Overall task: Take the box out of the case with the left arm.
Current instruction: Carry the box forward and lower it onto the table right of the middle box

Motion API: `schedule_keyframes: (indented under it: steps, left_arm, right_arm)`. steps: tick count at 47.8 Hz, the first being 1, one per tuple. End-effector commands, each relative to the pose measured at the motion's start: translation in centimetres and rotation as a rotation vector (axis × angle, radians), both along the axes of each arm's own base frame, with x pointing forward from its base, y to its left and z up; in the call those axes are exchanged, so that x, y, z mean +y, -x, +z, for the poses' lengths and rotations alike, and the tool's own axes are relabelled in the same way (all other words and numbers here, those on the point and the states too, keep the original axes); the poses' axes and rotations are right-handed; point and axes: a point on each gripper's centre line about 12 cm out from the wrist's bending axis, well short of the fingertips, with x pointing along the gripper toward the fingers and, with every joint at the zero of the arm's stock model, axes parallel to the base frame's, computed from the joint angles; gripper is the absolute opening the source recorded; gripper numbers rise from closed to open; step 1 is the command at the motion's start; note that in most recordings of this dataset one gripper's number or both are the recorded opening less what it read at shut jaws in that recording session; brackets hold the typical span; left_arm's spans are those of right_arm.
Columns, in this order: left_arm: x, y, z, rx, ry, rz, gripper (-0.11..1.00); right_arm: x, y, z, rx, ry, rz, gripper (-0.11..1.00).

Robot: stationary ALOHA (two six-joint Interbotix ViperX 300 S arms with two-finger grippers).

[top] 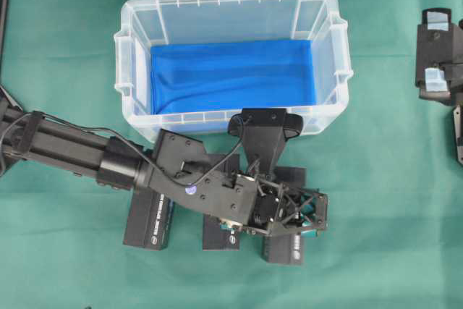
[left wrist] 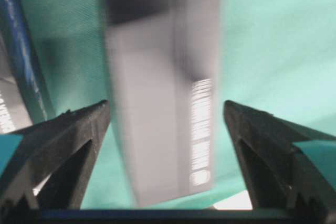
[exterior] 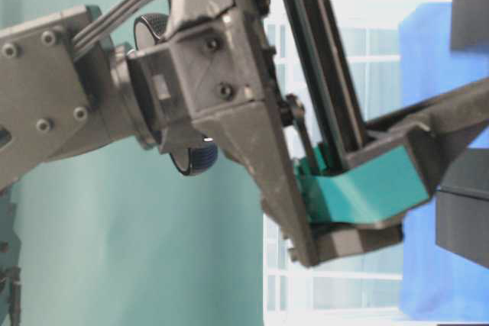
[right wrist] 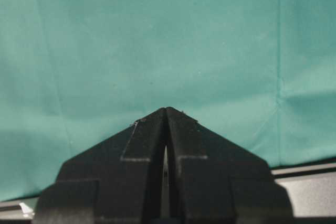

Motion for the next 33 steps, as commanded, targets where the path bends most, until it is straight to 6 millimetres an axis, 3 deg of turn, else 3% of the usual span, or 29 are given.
schedule_keyframes:
  steps: [1,14,33]
  left_arm:
    - [-0.1,0.0,2.1,-0.048,0.010,-0.005,0.94]
    - [-0.2,0.1,2.7,-0.053,0.019,-0.003,0.93]
    - [-0.5,0.4,8.2,-0.143,0.077,0.002,0.92]
  right_arm:
    - [0.0,-0.1,0.4,-0.017,0.001,0.000,-0.01]
    - [0.0,-0.1,0.4,-0.014,0.001,0.000,-0.01]
    - [0.0,-0.1,0.4,-0.015,0.002,0.002,-0.01]
